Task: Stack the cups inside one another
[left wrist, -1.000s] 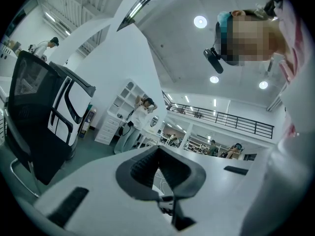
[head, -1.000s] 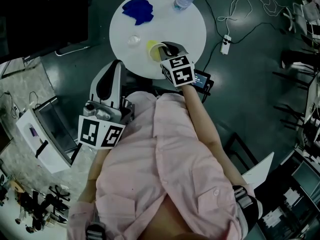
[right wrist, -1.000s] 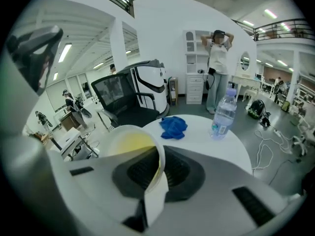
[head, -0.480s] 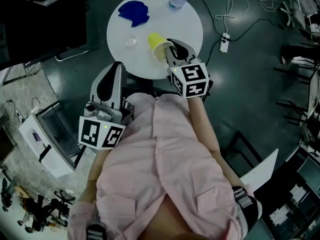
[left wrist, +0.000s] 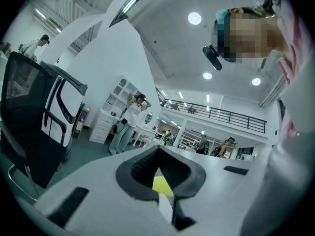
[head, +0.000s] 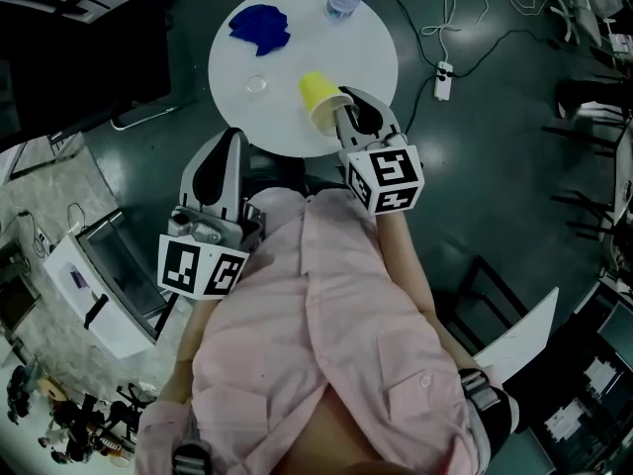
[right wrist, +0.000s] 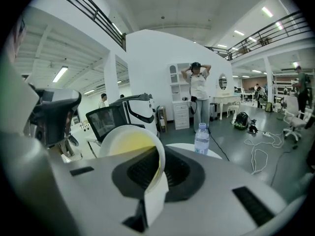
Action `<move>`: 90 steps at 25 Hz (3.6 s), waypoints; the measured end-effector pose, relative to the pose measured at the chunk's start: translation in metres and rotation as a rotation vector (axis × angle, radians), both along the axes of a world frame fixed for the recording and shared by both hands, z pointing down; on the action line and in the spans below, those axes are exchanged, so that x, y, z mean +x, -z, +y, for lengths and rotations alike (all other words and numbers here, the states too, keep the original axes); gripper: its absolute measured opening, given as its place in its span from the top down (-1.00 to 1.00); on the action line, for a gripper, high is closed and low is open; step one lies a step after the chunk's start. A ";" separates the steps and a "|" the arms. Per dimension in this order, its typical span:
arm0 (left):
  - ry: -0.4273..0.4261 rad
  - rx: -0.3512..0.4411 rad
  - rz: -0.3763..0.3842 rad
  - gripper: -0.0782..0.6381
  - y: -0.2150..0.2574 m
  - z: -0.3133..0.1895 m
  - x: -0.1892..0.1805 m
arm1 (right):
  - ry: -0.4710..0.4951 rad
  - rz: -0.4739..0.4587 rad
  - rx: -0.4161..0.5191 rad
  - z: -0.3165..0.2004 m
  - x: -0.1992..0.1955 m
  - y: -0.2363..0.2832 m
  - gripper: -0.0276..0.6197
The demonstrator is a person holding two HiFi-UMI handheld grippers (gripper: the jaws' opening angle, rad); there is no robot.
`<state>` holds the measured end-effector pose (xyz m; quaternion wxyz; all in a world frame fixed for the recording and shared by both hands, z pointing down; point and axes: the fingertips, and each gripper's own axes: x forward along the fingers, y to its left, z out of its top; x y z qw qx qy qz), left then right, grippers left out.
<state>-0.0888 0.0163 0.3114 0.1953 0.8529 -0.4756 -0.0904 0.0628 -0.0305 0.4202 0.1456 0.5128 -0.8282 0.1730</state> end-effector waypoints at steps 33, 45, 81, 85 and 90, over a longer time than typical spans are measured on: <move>-0.099 -0.029 0.052 0.76 0.007 -0.056 -0.045 | -0.218 -0.033 0.104 0.002 -0.011 0.072 0.80; -0.185 -0.054 0.050 0.76 0.000 -0.069 -0.056 | -0.309 -0.020 0.086 0.005 -0.025 0.067 0.80; -0.162 -0.049 0.039 0.76 -0.001 -0.091 -0.056 | -0.260 -0.037 0.042 -0.022 -0.034 0.052 0.80; -0.161 -0.048 0.037 0.76 -0.001 -0.090 -0.056 | -0.247 -0.035 0.040 -0.023 -0.035 0.051 0.80; -0.157 -0.048 0.040 0.76 -0.001 -0.091 -0.057 | -0.216 -0.015 0.039 -0.029 -0.039 0.051 0.80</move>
